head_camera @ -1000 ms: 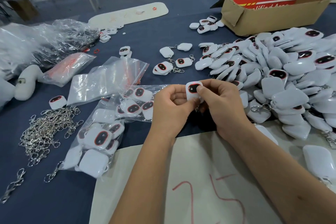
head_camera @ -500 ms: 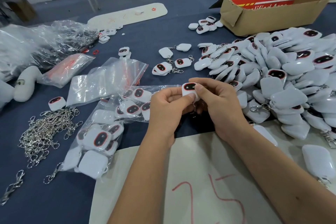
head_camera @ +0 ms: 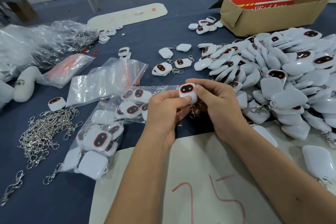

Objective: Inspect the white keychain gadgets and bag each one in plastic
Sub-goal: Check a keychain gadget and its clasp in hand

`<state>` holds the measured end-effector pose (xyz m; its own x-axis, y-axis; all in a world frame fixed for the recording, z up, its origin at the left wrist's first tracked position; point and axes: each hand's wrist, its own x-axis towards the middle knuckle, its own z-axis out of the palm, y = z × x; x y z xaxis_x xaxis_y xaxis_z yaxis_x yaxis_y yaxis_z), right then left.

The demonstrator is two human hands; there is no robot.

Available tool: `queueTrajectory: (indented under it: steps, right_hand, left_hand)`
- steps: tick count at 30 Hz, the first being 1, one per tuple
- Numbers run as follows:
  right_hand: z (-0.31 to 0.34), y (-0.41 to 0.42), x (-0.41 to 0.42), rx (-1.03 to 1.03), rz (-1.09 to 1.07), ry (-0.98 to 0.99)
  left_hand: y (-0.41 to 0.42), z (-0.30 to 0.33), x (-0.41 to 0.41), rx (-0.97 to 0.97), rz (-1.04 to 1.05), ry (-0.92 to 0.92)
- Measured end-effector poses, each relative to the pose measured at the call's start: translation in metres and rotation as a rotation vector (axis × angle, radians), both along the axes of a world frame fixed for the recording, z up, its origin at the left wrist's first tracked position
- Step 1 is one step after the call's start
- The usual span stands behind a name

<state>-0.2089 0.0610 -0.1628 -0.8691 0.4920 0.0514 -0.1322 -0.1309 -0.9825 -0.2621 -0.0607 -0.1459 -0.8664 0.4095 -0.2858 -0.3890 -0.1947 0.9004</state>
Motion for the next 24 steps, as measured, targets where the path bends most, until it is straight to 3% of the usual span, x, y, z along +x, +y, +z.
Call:
queueTrajectory:
  steps: [12, 24]
  right_hand:
    - [-0.0007, -0.0034, 0.0001, 0.065, 0.022, 0.069]
    - [0.0012, -0.0054, 0.0004, 0.086, 0.032, 0.070]
  left_hand:
    - [0.0027, 0.0007, 0.0034, -0.186, 0.158, 0.513]
    - [0.0018, 0.0014, 0.0047, -0.126, 0.136, 0.390]
